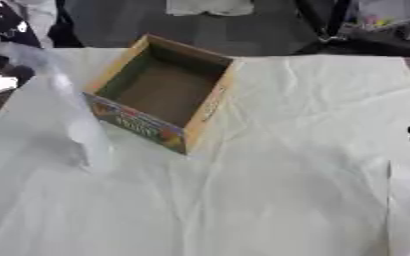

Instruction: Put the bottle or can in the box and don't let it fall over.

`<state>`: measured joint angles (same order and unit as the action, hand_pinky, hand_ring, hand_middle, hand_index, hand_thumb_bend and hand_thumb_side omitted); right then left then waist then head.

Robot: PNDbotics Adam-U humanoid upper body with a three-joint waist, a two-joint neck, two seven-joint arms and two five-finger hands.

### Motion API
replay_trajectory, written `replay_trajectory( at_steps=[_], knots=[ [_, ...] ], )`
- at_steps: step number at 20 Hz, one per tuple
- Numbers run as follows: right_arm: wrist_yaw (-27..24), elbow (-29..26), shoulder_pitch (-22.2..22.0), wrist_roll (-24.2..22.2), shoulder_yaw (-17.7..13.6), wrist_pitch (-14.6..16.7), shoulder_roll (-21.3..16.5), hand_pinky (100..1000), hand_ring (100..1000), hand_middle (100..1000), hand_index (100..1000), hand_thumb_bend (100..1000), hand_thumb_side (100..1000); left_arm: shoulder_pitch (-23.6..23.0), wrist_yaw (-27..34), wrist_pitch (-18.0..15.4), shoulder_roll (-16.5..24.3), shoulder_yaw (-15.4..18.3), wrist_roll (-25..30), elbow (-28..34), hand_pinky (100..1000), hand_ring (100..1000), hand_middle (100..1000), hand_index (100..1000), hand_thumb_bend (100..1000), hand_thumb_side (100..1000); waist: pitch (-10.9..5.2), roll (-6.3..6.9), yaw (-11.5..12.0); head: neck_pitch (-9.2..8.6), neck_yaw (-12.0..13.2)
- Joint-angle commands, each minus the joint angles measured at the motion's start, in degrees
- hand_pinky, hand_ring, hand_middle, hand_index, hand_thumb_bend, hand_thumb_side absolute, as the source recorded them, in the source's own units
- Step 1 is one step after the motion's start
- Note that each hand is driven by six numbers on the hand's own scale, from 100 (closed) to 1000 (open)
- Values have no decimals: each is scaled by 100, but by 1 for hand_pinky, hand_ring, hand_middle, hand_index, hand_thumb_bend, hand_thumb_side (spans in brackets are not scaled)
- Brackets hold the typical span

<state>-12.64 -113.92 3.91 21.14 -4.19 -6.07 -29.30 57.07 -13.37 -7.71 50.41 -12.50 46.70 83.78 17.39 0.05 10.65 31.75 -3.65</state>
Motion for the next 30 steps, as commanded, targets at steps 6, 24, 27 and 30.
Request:
replay_trajectory(
  at_steps=[6,24,27,30],
  knots=[
    [11,-67,10,-4,-38,-22,-48,740,703,607,733,100,678,136,84,19,96,67,-104,61,630,337,386,462,100,100,-62,11,-1,-43,-8],
    [4,-67,24,-18,-40,-33,-43,741,704,608,734,100,682,192,211,68,23,82,-487,26,577,253,295,366,100,100,-62,33,-52,-52,-20],
    [-2,-67,19,-21,-42,-36,-48,742,704,608,734,100,683,210,231,124,29,112,-538,-6,576,250,289,358,100,100,-73,42,-55,-42,-25],
    [-6,-67,12,-22,-42,-40,-52,742,704,608,734,100,683,239,261,151,47,138,-522,-30,578,250,287,355,100,100,-85,52,-50,-29,-48]
  ],
)
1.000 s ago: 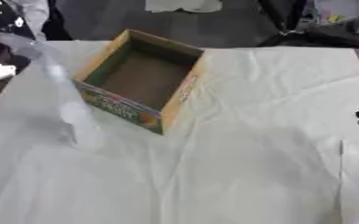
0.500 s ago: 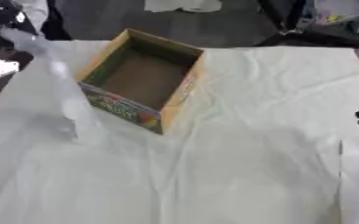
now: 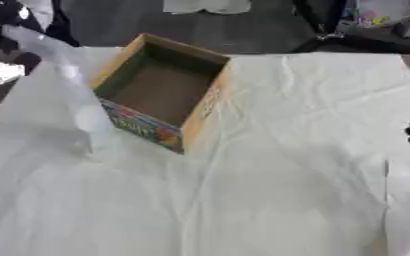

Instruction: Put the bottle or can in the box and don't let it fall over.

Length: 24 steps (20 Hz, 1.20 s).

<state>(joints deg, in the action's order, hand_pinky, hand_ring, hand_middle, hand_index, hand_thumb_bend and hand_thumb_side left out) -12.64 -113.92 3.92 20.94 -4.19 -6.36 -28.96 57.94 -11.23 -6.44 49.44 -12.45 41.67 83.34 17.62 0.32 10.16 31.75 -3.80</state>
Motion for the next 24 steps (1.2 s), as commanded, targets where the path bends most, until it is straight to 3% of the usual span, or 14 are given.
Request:
replay_trajectory(
  at_steps=[1,24],
  knots=[
    [-7,-67,7,-1,-42,-12,-88,742,705,609,734,100,683,168,60,29,152,142,0,6,579,249,285,352,100,100,-113,29,2,-24,-44],
    [-44,-67,-61,44,-79,-23,-127,743,705,610,734,100,687,655,346,156,202,374,327,-252,580,240,274,339,100,113,-210,102,48,-16,-188]
  ],
)
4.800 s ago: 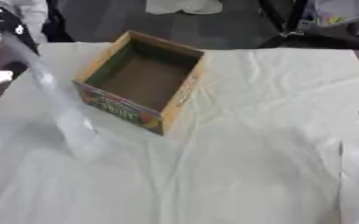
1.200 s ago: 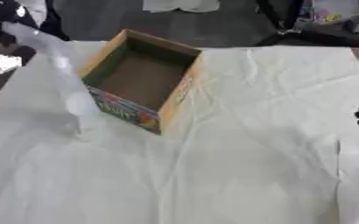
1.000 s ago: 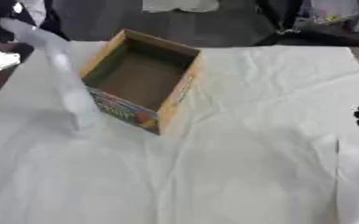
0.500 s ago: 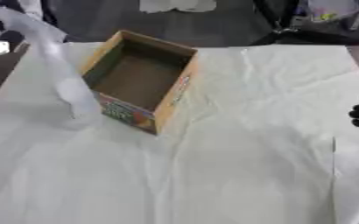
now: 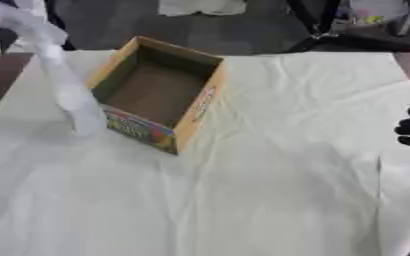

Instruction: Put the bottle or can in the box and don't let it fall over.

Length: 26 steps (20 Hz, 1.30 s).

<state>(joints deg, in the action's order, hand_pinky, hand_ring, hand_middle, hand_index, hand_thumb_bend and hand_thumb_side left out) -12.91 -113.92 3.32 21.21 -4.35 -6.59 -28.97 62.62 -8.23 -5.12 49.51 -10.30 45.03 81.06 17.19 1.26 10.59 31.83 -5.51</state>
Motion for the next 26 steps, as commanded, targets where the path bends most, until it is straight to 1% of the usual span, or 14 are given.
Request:
replay_trajectory(
  at_steps=[1,13,19,22,26],
  knots=[
    [-18,-67,-3,17,-63,-2,-125,743,705,610,735,100,689,216,48,30,179,172,-25,-60,580,239,273,339,100,114,-170,11,4,-27,-19],
    [-5,-67,-14,16,-60,-22,-124,743,705,610,734,100,693,597,88,53,-4,356,-267,-496,577,234,267,330,100,140,-153,57,-31,-63,-71],
    [7,-67,11,7,-57,-21,-145,742,705,610,734,100,696,801,98,46,-144,483,-668,-754,571,229,263,326,100,152,-110,112,-81,-114,-71],
    [17,-67,38,-8,-46,-24,-152,742,705,611,734,100,699,864,55,21,-220,468,-869,-842,569,228,262,325,100,154,-68,147,-134,-160,-48],
    [36,-67,77,-17,-39,-23,-154,743,705,611,734,100,702,946,-14,-11,-317,421,-994,-897,567,228,262,325,100,153,-11,182,-205,-191,-27]
  ],
)
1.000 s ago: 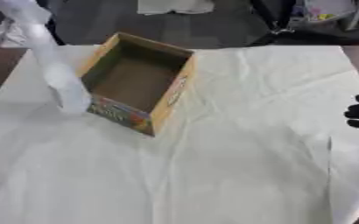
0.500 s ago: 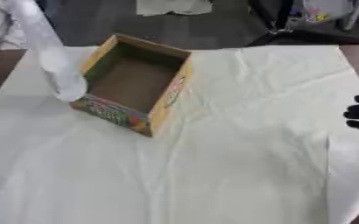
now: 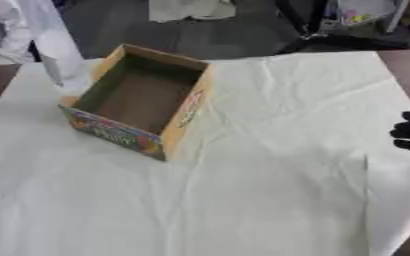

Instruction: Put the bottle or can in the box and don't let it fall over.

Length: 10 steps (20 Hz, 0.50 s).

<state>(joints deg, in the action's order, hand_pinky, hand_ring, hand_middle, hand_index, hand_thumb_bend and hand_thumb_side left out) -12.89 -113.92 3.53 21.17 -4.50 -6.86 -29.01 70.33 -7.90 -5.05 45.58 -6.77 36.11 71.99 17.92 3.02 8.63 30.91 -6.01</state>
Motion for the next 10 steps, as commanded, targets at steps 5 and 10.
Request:
replay_trajectory(
  at_steps=[5,10],
  knots=[
    [56,-67,100,-24,-11,0,-146,743,705,611,734,100,706,242,-78,-39,-49,28,-232,-25,565,227,262,324,100,161,-11,34,-76,-138,45],
    [67,-67,141,-41,4,-8,-137,743,705,611,734,100,709,270,-130,-51,-166,-38,-337,-67,563,226,261,323,100,169,41,49,-128,-146,56]
  ],
)
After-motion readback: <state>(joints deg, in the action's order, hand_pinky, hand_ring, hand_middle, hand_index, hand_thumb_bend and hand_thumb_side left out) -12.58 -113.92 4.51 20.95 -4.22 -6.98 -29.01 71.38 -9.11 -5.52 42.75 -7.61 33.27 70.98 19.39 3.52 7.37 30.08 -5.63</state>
